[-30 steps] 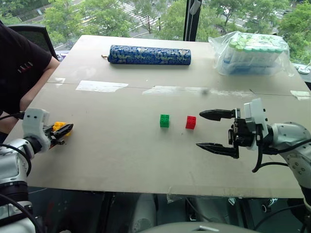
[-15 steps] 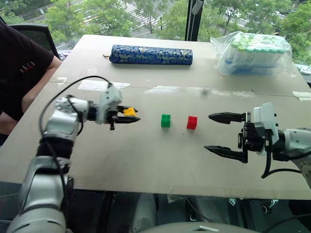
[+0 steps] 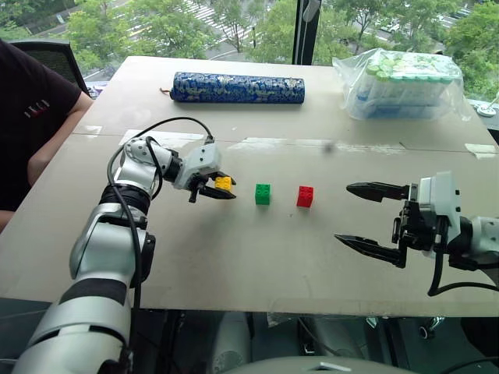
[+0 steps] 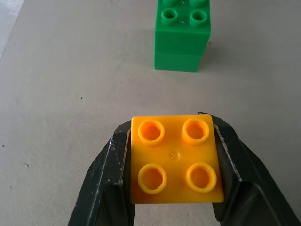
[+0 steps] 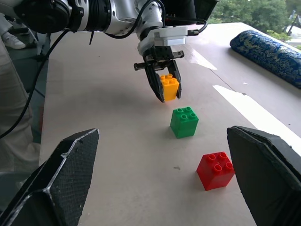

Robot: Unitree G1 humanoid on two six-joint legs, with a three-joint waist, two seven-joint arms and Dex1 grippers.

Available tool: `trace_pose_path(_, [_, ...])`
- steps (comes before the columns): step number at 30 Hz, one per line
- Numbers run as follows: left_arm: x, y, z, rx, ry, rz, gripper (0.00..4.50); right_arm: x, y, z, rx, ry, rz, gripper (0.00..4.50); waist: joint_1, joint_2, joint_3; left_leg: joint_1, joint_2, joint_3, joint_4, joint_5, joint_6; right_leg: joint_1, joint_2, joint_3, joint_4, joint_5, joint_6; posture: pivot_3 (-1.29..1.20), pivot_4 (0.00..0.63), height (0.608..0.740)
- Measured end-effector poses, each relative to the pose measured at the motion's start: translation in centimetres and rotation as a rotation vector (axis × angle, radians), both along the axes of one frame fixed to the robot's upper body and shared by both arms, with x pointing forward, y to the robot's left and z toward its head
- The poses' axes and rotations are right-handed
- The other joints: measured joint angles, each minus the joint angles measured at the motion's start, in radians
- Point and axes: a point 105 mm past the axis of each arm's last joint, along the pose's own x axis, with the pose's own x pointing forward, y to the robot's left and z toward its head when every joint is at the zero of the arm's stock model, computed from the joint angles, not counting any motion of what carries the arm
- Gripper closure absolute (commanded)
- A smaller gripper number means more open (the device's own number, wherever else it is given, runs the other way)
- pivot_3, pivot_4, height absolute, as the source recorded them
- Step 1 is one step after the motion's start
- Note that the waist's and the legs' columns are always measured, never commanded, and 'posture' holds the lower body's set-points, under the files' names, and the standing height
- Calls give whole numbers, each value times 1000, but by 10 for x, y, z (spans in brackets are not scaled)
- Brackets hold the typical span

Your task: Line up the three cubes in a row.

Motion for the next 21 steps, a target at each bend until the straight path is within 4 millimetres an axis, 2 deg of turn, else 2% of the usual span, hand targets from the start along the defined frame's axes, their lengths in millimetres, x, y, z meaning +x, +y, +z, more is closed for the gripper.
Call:
trace_pose_path(4, [-2,2,-7,24,17,-4,3158,-2,-2,1,2,-2,-10,0,0,0,0,0,0,0,0,0,0,0,0,0,0,0,0,0,150,740])
trace_pose_path(15, [0,-1,-6,59,5,-24,3158,-2,-4,-1,2,5,-32,0,0,0,0,0,0,-1,0,0,0,0,0,-1,1,0,0,0,150,740])
trace_pose_path(17, [0,-2,-6,62,6,-26,2130,-2,-5,-1,1,4,-34,0,0,0,0,0,0,-1,0,0,0,0,0,-1,1,0,0,0,150,740])
trace_pose_path(20, [0,-1,-8,67,11,-15,973,-2,-5,-1,1,6,-35,0,0,0,0,0,0,-1,0,0,0,0,0,-1,1,0,0,0,150,740])
trace_pose_path(21, [0,0,-8,66,12,-14,711,-2,-5,-1,1,6,-35,0,0,0,0,0,0,-1,0,0,0,0,0,-1,1,0,0,0,150,740])
